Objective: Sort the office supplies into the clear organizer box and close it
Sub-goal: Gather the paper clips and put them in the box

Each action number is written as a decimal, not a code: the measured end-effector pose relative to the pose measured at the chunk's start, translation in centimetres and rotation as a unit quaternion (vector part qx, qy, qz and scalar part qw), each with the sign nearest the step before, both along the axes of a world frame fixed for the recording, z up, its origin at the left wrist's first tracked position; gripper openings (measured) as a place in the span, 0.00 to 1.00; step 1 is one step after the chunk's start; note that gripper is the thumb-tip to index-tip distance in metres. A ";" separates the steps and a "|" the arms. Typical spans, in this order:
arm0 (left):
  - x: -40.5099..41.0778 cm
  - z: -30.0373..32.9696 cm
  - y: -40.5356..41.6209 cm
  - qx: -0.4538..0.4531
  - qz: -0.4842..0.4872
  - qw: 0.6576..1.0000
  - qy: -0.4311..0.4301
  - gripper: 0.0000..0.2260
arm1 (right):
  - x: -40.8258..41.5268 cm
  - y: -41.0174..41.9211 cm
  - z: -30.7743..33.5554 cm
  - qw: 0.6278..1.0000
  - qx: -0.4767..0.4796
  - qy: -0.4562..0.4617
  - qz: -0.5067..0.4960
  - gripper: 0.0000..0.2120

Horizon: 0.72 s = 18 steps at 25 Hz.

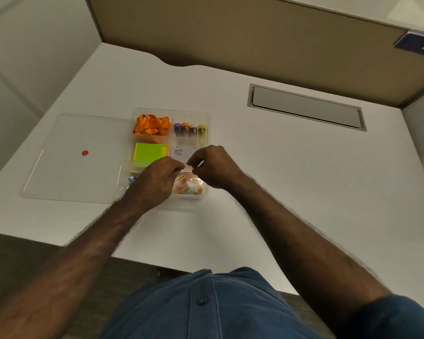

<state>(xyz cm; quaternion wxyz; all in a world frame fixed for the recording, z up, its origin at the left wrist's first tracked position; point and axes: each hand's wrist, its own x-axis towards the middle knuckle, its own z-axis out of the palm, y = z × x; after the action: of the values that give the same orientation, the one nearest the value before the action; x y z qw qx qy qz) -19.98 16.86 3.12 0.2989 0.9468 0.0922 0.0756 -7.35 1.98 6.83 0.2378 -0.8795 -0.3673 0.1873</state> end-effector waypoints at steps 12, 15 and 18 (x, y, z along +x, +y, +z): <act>1.0 -1.3 -7.7 -0.047 -0.111 0.991 -0.049 0.07 | 0.8 -12.3 -1.5 0.984 -0.007 0.078 -0.159 0.10; 1.1 -2.5 -11.4 -0.048 -0.163 0.985 -0.013 0.07 | 1.0 -16.3 -2.9 0.982 -0.067 0.076 -0.159 0.09; 1.6 -4.2 -14.9 -0.050 -0.192 0.979 0.035 0.09 | 1.0 -19.5 -4.1 0.977 -0.131 0.082 -0.150 0.09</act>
<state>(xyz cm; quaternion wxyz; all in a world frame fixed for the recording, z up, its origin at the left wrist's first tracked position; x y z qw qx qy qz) -18.34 2.01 -1.07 0.3518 0.9326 -0.0772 -0.0211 -6.38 -17.52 2.75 0.1751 -0.9298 -0.1827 0.2672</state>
